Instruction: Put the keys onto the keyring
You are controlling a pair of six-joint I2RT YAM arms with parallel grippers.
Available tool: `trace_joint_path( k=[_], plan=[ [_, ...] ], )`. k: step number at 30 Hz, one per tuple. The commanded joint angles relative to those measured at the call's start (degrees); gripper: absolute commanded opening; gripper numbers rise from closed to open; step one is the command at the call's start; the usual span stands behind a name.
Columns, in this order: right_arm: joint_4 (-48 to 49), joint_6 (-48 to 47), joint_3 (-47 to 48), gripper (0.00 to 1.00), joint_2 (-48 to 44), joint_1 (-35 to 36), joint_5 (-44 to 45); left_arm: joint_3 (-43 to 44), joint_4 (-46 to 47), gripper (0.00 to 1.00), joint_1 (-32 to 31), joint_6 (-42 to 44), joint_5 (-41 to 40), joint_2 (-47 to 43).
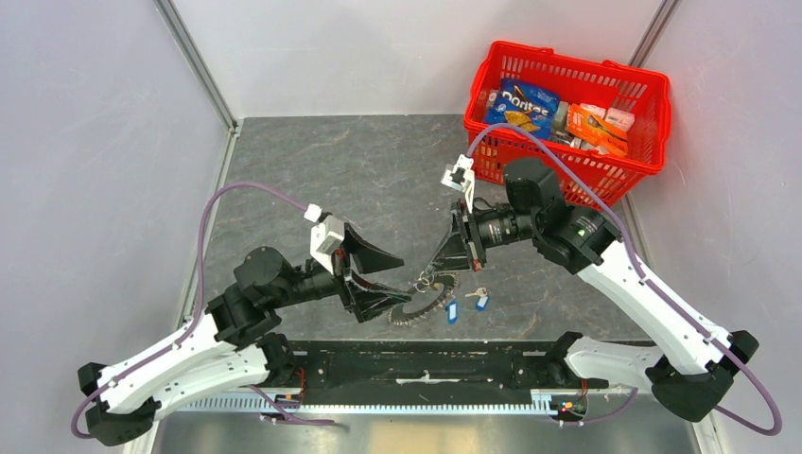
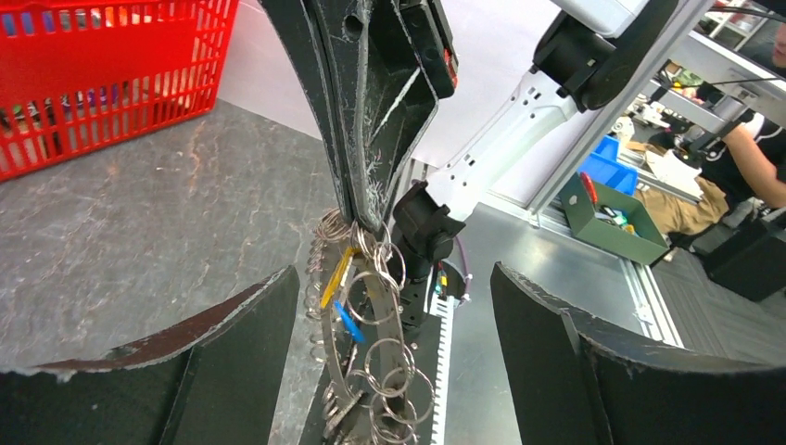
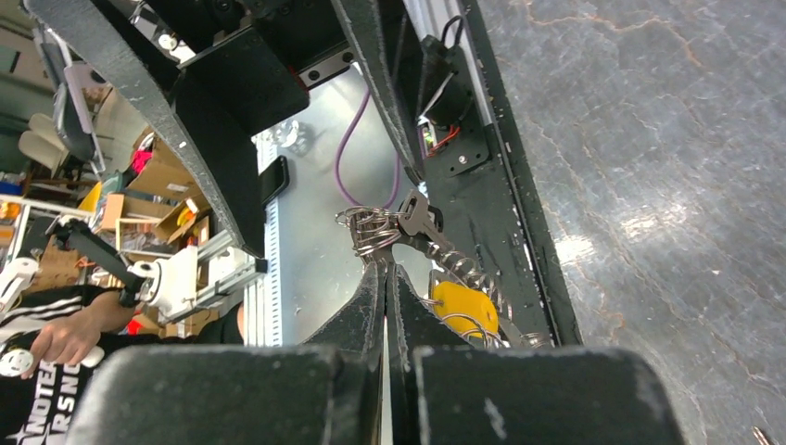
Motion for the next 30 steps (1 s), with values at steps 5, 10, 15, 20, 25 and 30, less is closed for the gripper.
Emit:
trace_joint_path(
  k=[5,10,15,20,25,30],
  plan=[
    [1.4,-1.8,3.1,0.00,-1.1,0.0,-8.6,2.6,8.8,0.82,-0.1,0.3,8.6,4.0],
    [2.1,-2.2,3.1,0.00,-1.0,0.0,-11.6,2.3,11.4,0.82,-0.1,-0.9,11.4,5.3],
    [2.6,-2.0,3.4,0.00,-1.3,0.1,-12.5,2.1,13.7,0.82,-0.1,-2.7,14.6,6.0],
    [2.6,-1.9,4.1,0.00,-1.2,0.1,-12.6,1.7,15.8,0.80,-0.1,-4.3,17.6,6.6],
    [2.6,-1.6,4.5,0.00,-1.4,0.1,-12.6,1.4,16.8,0.77,-0.1,-5.6,20.4,7.6],
    [1.8,-2.0,5.2,0.00,-2.1,0.1,-13.7,0.5,17.1,0.75,-0.1,-5.7,20.8,6.8]
  ],
)
